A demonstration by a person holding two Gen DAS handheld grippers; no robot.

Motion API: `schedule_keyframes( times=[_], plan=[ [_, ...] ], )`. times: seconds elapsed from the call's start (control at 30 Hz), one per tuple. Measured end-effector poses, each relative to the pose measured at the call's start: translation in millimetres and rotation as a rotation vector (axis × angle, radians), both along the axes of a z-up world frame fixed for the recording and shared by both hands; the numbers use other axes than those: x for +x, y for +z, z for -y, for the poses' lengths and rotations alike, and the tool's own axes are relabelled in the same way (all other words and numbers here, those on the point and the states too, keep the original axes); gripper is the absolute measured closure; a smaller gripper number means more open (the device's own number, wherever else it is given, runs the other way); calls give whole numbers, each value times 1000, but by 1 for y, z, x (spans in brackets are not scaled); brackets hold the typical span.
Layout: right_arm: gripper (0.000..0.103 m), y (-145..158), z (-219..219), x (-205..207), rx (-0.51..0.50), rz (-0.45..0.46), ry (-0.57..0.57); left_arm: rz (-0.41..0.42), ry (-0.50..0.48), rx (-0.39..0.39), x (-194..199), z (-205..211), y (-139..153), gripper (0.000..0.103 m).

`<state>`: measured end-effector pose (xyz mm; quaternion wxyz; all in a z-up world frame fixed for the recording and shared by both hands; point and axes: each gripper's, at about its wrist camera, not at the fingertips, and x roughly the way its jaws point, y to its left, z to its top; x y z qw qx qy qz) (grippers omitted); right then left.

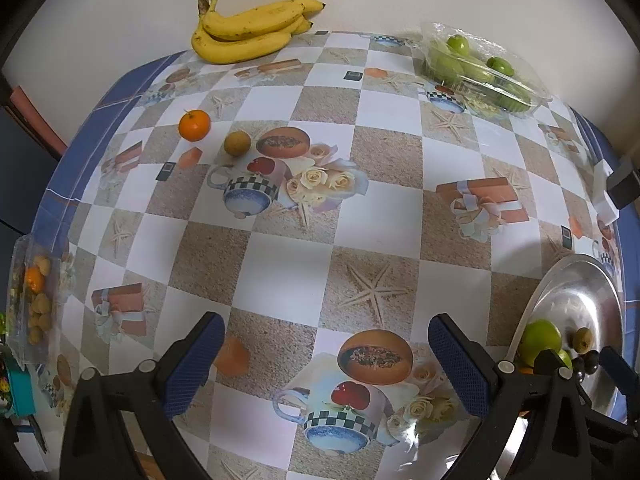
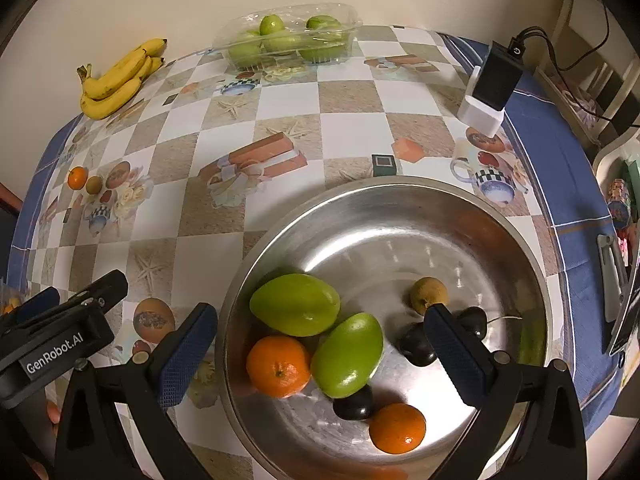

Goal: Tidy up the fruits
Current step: 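Move both open tools back from the bowl over the table, then reach the left tool toward the orange and the right tool toward another small yellow fruit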

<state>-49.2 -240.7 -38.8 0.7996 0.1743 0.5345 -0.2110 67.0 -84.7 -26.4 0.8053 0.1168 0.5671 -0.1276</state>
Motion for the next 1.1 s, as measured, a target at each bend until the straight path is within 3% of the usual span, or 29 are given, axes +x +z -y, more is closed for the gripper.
schedule_keyframes(
  times=[0.77,1.1],
  plan=[
    [0,-5,-40,32,-24,-2,74,56,69,5,33,-50,9,0],
    [0,-8,-65,52,-18,21,124,72,56,-2,50,-72,10,0]
  ],
)
